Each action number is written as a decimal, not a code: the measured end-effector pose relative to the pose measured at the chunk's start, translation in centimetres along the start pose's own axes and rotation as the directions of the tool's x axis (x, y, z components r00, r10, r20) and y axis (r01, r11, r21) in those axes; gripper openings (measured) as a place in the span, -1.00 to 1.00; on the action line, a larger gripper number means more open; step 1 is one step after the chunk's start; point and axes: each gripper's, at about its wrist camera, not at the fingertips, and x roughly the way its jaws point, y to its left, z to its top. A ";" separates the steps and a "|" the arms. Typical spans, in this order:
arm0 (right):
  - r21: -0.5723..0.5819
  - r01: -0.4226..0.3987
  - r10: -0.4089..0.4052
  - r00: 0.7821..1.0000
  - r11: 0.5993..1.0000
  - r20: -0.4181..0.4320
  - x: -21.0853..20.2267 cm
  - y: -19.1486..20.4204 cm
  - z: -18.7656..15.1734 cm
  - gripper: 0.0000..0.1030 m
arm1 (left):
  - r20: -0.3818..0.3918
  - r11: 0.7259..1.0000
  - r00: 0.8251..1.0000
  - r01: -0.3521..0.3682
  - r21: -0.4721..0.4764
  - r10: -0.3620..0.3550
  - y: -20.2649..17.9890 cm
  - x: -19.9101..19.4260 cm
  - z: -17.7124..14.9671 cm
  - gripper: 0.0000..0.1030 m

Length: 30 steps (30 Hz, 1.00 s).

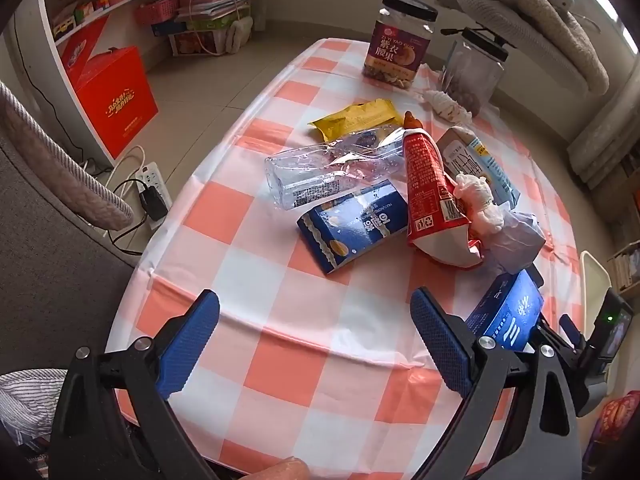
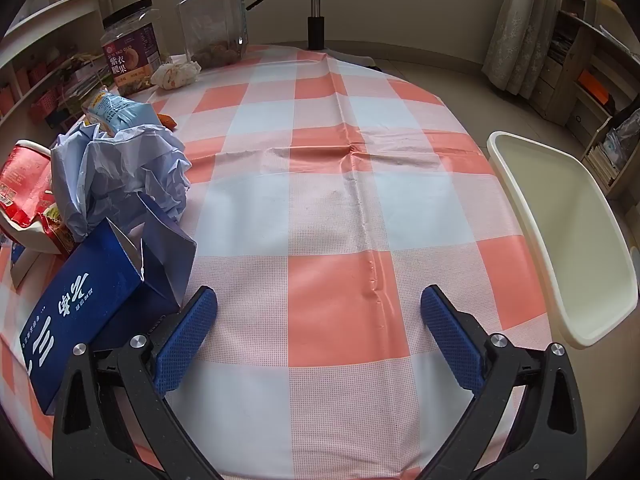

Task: Collect trash

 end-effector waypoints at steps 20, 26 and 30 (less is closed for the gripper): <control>0.000 0.000 0.000 1.000 1.000 0.000 0.0 0.0 0.0 0.89 | 0.178 0.982 0.980 0.118 -0.145 -0.092 4.8 -7.8 2.8 0.81; 0.000 0.000 0.000 1.000 1.000 0.000 0.0 0.0 0.0 0.89 | 0.172 0.984 0.980 0.126 -0.124 -0.104 4.0 -7.9 2.8 0.81; 0.000 0.000 0.000 1.000 1.000 0.000 0.0 -0.1 0.0 0.89 | 0.182 0.982 0.977 0.136 -0.129 -0.111 4.5 -8.3 3.0 0.81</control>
